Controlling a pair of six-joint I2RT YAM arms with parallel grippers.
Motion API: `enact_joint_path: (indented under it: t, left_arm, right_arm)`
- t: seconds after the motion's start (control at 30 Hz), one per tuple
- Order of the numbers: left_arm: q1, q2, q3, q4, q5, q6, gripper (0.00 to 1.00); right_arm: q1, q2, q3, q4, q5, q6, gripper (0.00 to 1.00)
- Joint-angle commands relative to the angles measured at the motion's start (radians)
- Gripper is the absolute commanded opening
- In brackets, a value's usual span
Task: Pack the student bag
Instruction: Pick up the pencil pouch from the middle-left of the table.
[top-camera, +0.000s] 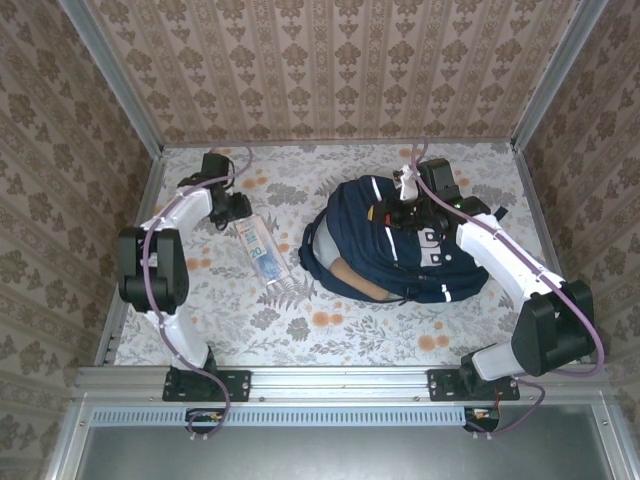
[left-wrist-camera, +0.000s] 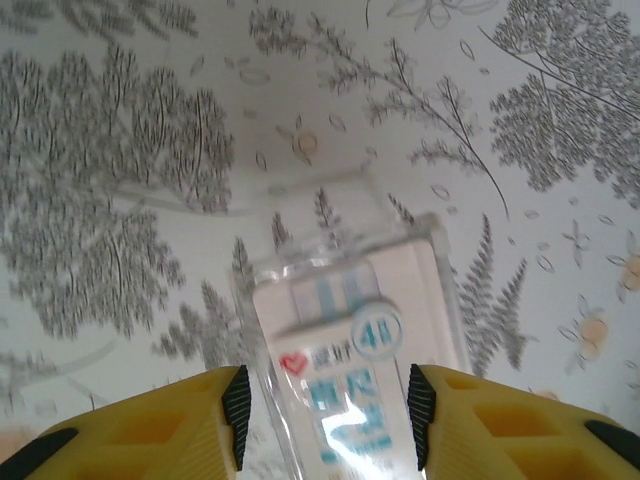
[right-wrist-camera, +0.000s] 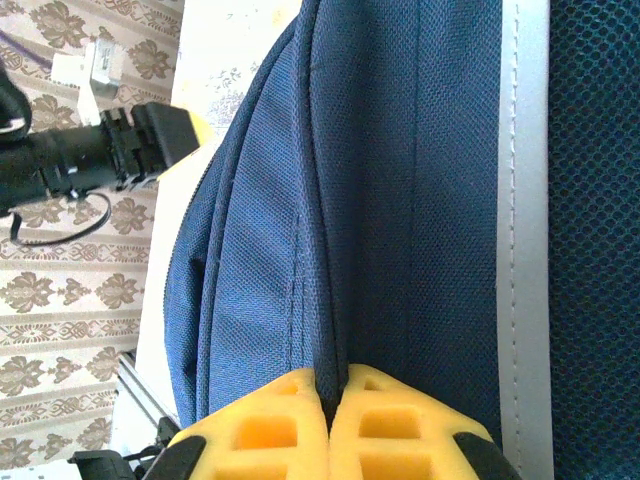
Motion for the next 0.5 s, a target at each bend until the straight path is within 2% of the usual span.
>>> enact_joint_path:
  t: [0.0,0.27,0.47]
  left_arm:
    - [0.028,0.068,0.073,-0.043,-0.001,0.164,0.48]
    - [0.069,0.210,0.164,-0.055,0.203,0.248,0.52]
    - [0.065,0.238,0.156,-0.049,0.225,0.261,0.52]
  right_arm:
    - [0.018,-0.026,0.042,0.030,-0.039,-0.003,0.03]
    - [0.019,-0.002,0.063,0.017,-0.041,-0.010,0.03]
    - [0.018,0.017,0.082,0.012,-0.044,-0.013,0.04]
